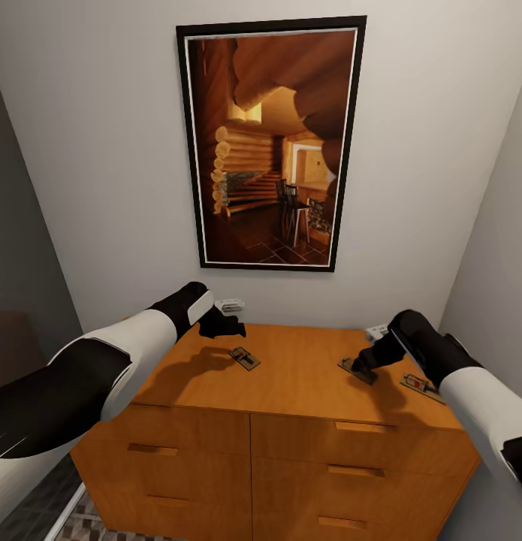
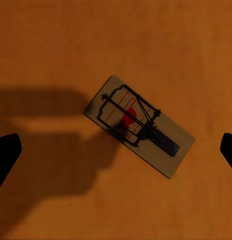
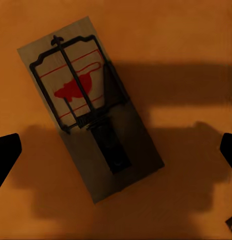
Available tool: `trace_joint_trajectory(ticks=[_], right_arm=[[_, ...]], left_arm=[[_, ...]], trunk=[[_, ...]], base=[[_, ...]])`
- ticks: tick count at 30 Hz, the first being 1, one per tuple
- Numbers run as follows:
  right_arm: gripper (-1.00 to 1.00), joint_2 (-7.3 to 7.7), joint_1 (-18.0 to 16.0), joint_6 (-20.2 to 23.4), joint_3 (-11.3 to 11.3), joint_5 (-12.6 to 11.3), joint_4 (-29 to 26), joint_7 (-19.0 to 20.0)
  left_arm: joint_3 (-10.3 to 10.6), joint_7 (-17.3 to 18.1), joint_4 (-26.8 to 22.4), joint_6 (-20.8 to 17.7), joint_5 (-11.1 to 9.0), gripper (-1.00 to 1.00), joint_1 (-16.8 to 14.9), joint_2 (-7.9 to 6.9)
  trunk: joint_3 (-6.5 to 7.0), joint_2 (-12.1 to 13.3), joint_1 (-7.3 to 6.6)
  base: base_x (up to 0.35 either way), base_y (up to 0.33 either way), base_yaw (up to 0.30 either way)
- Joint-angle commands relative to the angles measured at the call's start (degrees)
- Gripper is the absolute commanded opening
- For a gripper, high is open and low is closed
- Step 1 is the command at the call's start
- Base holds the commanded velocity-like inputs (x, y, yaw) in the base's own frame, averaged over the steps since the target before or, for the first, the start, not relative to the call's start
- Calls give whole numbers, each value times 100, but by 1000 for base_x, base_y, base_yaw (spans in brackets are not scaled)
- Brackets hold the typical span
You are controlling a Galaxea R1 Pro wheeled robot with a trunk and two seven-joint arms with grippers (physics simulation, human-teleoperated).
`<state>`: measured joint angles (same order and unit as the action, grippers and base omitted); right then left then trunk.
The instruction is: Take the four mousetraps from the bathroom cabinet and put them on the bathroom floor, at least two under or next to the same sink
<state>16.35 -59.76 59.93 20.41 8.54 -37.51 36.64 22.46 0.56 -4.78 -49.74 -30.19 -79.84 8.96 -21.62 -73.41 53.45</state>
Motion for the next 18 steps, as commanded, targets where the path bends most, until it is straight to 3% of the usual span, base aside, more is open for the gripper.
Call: trace_joint_trajectory(ticks=[1, 18], right_arm=[[100, 14, -13, 7, 12, 56, -5, 56], [100, 36, -111, 7, -27, 40, 31, 59]], left_arm=[[48, 6, -3, -18, -36, 100, -5, -1], [49, 3, -2, -18, -40, 100, -5, 0]], trunk=[[-7, -5, 0], [-7, -5, 0]], base=[[0, 0, 0], [0, 0, 0]])
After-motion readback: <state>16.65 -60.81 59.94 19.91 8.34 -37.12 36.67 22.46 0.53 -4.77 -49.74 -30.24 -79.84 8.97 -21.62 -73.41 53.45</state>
